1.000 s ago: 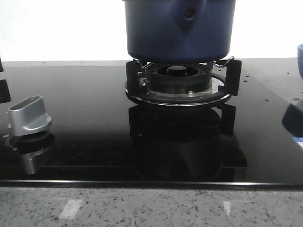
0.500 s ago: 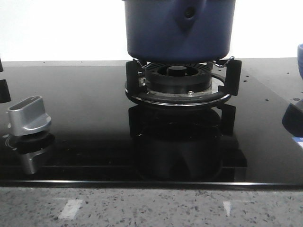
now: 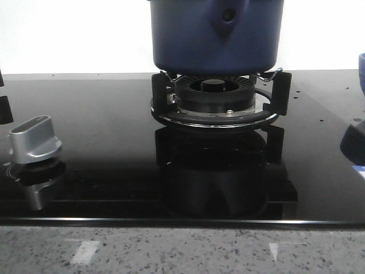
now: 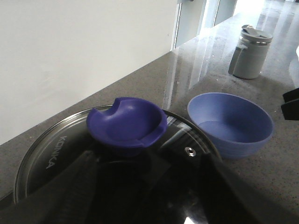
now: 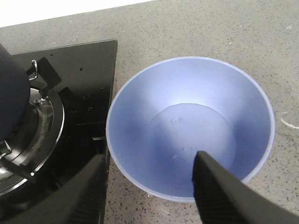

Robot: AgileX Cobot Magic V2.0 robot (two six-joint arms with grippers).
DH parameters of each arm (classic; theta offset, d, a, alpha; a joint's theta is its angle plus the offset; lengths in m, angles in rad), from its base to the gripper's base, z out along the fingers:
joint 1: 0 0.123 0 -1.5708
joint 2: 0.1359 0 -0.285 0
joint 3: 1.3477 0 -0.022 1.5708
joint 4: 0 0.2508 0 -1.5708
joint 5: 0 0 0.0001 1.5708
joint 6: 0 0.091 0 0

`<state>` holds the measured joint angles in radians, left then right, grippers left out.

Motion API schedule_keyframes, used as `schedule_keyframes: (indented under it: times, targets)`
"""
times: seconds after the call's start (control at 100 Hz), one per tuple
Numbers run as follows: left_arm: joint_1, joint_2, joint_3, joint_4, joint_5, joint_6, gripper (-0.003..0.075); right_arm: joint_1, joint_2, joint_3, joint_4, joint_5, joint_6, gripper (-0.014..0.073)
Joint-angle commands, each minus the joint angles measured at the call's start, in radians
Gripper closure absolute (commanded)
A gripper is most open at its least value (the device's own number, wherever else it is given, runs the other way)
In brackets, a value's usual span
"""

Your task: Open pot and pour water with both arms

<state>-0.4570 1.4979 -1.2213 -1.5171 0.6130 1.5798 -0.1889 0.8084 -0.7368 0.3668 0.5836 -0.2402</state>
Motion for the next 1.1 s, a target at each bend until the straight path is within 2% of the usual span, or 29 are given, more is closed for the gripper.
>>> schedule_keyframes:
  times: [0.0, 0.1, 0.2, 0.73, 1.09]
  targets:
    - [-0.009, -0.016, -0.035, -0.111, 0.02, 0.061, 0.0298, -0.006, 0.0, -0.039, 0.002, -0.068, -0.006, 0.0221]
    - [-0.009, 0.001, -0.037, -0.188, 0.02, 0.125, 0.0255, -0.006, 0.0, -0.039, 0.002, -0.068, -0.006, 0.0221]
    - [-0.009, 0.033, -0.069, -0.197, 0.038, 0.125, 0.0224, -0.006, 0.0, -0.039, 0.002, -0.068, -0.006, 0.0221]
    - [-0.033, 0.184, -0.221, -0.199, 0.104, 0.125, 0.0225, -0.006, 0.0, -0.039, 0.002, -0.061, -0.006, 0.0221]
    - [-0.055, 0.222, -0.24, -0.159, 0.103, 0.125, 0.0227, -0.006, 0.0, -0.039, 0.002, -0.061, -0.006, 0.0221]
